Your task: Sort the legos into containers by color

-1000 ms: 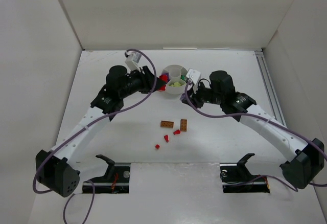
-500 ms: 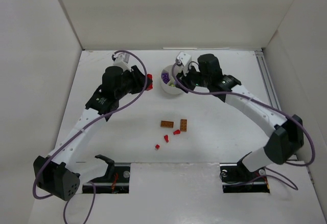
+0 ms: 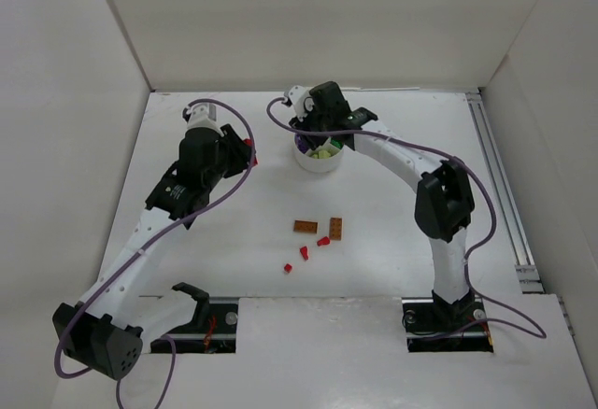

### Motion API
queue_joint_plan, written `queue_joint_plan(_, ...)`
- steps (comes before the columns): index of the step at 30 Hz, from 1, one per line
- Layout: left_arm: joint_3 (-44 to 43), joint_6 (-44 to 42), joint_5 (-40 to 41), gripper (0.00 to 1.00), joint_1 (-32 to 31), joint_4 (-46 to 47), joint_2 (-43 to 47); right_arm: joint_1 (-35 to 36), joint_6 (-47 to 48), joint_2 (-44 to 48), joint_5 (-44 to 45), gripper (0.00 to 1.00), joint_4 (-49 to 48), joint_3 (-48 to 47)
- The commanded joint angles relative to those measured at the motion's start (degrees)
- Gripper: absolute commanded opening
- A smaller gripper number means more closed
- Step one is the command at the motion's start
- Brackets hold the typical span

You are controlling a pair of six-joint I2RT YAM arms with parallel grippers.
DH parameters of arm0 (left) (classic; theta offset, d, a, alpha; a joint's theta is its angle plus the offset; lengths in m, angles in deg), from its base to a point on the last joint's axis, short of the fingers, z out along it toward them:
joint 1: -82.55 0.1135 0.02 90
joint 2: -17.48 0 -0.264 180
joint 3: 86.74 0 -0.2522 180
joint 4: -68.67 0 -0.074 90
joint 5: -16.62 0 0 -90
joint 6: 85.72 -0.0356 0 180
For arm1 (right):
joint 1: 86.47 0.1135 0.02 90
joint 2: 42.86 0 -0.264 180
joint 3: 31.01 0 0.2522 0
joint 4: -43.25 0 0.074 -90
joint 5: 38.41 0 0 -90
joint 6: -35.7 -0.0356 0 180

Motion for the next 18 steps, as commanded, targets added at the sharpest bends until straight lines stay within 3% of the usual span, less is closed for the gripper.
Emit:
queue_joint_plan(1, -1.7, -0.3, 2.8, 0.00, 0.2, -0.4, 0.6, 1.2, 2.0, -1.6, 5.1, 0.09, 3.3, -4.6)
queue_joint_plan(4, -1.7, -0.9, 2.8, 0.00, 0.7, -0.4, 0.6, 1.2, 2.0, -3.1, 7.7, 0.12, 4.0, -6.3)
queue_joint_plan(12, -1.7, -0.9, 2.8, 0.00, 0.7, -0.4, 0.0, 1.7, 3.1, -3.8, 8.8, 0.33, 5.1, -6.9)
queue_joint_plan(15, -1.7, -0.9, 2.8, 0.00, 0.7, -0.4, 0.0, 1.7, 3.7, -3.8, 8.0, 0.37, 4.6, -6.3)
queue_joint_plan(18, -1.7, -0.9, 2.8, 0.00, 0.7, -0.4, 0.0, 2.3, 3.7, -3.2, 7.0, 0.35, 3.9, -5.8)
